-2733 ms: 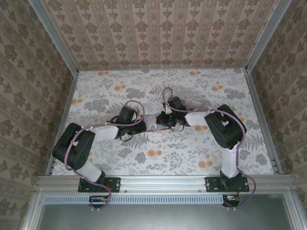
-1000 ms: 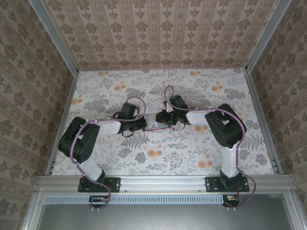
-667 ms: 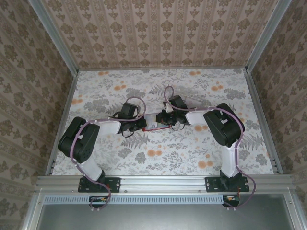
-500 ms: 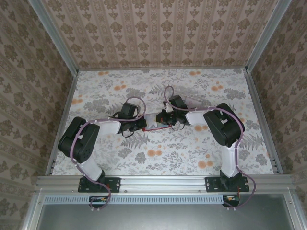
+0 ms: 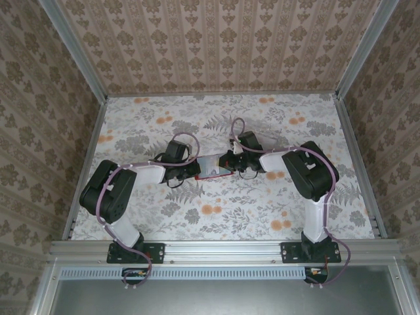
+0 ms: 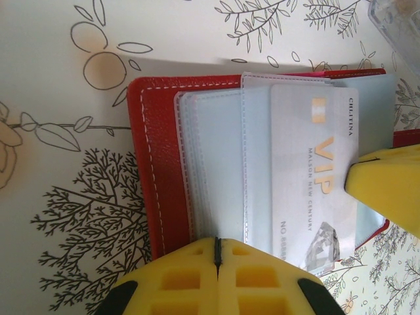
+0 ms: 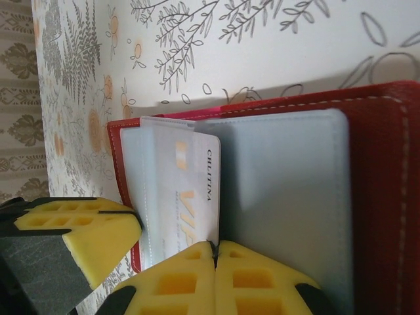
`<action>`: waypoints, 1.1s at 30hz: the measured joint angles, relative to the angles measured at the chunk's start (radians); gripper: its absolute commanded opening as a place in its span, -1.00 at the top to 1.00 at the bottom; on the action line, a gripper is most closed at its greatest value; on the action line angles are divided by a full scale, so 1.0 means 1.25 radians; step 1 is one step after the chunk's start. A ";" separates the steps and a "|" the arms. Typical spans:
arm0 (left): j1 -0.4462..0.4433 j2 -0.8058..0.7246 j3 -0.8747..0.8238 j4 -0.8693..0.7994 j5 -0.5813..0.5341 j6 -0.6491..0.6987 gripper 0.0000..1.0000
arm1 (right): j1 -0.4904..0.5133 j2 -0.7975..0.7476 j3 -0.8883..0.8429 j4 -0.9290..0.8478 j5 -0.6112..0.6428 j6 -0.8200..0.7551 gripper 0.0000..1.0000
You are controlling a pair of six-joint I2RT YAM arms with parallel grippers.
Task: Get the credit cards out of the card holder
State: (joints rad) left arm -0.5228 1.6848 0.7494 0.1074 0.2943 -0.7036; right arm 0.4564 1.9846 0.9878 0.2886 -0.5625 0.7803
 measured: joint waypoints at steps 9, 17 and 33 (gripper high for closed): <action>0.000 0.000 0.000 -0.001 0.000 0.000 0.98 | -0.013 -0.018 -0.029 0.015 -0.001 0.007 1.00; 0.000 -0.001 0.000 -0.002 0.000 0.000 0.99 | -0.057 -0.060 -0.064 -0.002 -0.015 -0.009 1.00; 0.001 -0.036 -0.002 -0.042 -0.002 0.001 0.82 | -0.115 -0.316 -0.094 -0.188 0.002 -0.121 1.00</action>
State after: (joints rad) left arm -0.5220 1.6398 0.7464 0.0547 0.2920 -0.7025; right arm 0.3122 1.5902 0.8707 0.0540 -0.5606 0.6292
